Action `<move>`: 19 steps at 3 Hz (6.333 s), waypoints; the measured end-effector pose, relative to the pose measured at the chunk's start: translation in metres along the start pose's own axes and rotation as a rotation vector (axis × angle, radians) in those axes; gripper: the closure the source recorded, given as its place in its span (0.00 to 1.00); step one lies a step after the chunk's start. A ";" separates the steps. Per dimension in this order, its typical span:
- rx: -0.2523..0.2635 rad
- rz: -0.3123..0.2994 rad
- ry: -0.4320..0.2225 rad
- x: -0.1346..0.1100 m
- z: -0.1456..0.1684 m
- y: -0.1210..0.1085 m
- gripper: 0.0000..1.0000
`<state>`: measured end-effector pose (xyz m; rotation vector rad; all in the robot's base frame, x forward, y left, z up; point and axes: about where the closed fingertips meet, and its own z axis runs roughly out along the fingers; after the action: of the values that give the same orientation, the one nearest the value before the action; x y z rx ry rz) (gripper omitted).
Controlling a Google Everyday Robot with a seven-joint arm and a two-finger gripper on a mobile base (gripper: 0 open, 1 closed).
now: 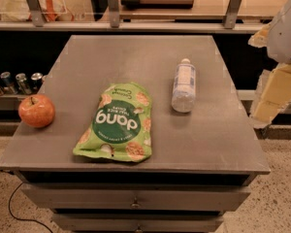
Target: Move blue plastic bottle near apple
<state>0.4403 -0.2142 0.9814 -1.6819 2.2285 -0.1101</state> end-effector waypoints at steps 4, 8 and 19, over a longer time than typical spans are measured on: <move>-0.035 0.378 0.004 -0.069 0.063 -0.042 0.00; -0.104 0.746 0.177 -0.103 0.125 -0.072 0.00; -0.028 0.958 0.051 -0.120 0.147 -0.139 1.00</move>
Offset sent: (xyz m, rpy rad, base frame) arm 0.0852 0.0776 -0.0380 0.1771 0.1514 -0.3063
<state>0.6428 -0.1209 0.9078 -0.4764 2.8098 0.1193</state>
